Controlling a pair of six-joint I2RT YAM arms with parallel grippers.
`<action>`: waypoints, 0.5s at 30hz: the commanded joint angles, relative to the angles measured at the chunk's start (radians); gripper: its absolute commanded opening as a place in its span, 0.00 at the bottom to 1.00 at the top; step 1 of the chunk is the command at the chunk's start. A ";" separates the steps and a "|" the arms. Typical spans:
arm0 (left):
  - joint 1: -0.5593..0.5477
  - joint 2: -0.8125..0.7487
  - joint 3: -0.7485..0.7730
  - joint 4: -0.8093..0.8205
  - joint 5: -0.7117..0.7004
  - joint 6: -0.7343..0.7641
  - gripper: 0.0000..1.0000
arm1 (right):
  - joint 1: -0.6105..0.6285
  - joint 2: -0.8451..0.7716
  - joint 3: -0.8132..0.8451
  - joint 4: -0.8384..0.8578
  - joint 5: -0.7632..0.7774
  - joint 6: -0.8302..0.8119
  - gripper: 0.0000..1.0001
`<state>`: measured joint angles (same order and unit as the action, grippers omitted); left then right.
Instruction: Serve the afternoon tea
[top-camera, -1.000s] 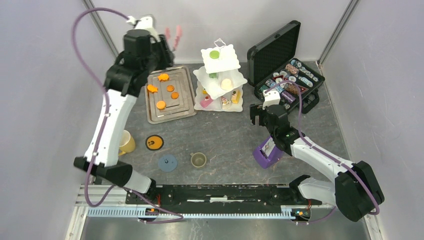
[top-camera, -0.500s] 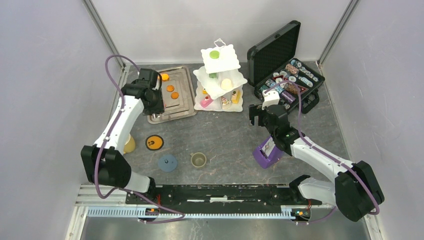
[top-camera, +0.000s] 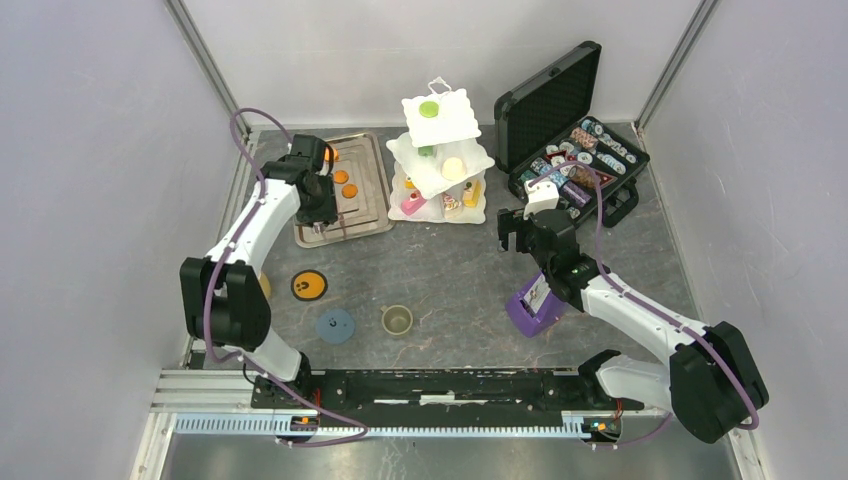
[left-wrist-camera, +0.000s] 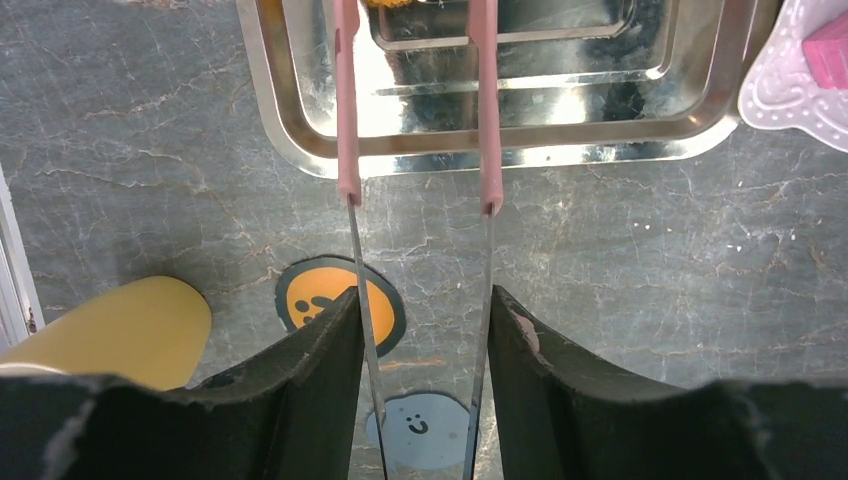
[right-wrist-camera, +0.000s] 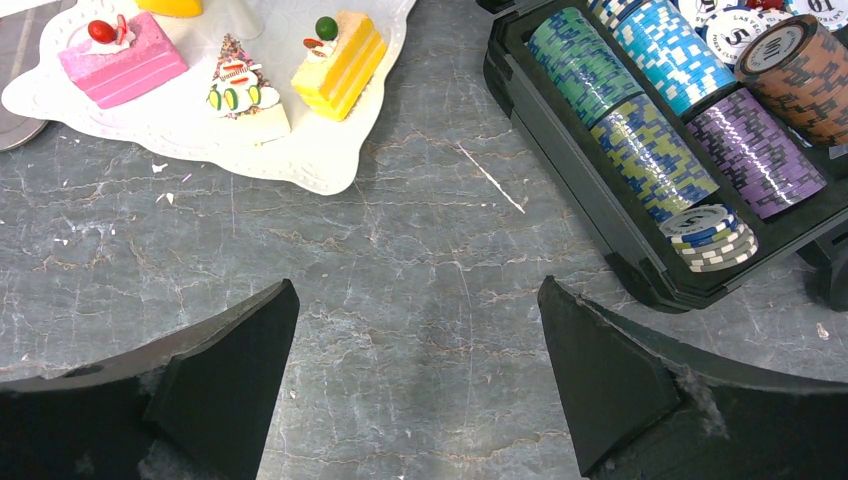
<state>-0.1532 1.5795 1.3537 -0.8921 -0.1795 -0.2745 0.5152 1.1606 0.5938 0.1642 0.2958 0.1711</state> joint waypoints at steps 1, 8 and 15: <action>0.007 0.009 0.051 0.048 -0.029 0.044 0.53 | 0.003 0.004 0.029 0.032 0.008 0.004 0.98; 0.017 0.000 0.044 0.052 -0.043 0.043 0.53 | 0.003 0.013 0.029 0.035 0.006 0.004 0.98; 0.023 -0.030 0.028 0.074 -0.072 0.040 0.54 | 0.003 0.017 0.030 0.037 0.003 0.006 0.98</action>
<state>-0.1387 1.5940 1.3602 -0.8757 -0.2153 -0.2741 0.5152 1.1751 0.5938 0.1642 0.2958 0.1711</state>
